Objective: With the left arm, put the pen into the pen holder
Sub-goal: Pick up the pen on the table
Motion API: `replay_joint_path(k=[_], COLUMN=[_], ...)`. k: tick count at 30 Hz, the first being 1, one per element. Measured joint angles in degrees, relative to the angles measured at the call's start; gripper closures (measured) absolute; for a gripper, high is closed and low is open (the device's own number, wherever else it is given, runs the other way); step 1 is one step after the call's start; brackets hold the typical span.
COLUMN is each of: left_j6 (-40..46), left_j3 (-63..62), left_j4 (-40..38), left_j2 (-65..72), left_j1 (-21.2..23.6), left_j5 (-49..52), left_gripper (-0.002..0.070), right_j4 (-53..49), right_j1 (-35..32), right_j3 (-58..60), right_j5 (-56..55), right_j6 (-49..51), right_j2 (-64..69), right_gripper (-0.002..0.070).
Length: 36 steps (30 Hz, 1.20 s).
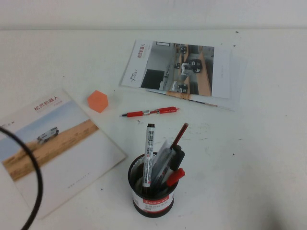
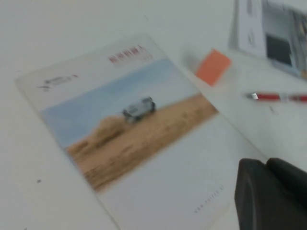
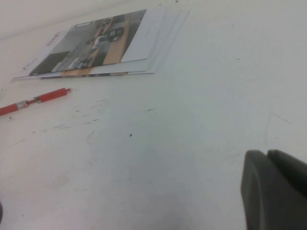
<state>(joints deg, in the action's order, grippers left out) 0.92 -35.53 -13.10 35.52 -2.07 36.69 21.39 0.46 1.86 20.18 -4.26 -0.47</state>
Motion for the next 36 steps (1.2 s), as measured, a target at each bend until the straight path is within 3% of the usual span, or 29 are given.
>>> replay_joint_path(k=[5, 17, 29, 36], left_j6=[15.2, 29.8, 32.9, 35.7], left_j3=[-10.8, -42.9, -76.8, -89.6], left_j4=[-7.8, -12.3, -5.0, -3.8], left_j2=[15.5, 49.5, 77.8, 89.5], left_j1=[0.0, -0.3, -12.1, -16.1], left_j5=[6.4, 25.3, 33.5, 33.9], left_gripper=[0.0676, 0.0676, 0.0676, 0.0676], right_j4=[0.0, 0.0, 0.1, 0.1], right_j1=[0.0, 0.0, 0.0, 0.0], right_j3=[0.0, 0.0, 0.0, 0.0], right_j5=[0.0, 0.0, 0.0, 0.0], right_j6=[0.0, 0.0, 0.0, 0.0], right_j2=[0.0, 0.0, 0.0, 0.0], right_gripper=[0.0698, 0.0698, 0.0698, 0.0698])
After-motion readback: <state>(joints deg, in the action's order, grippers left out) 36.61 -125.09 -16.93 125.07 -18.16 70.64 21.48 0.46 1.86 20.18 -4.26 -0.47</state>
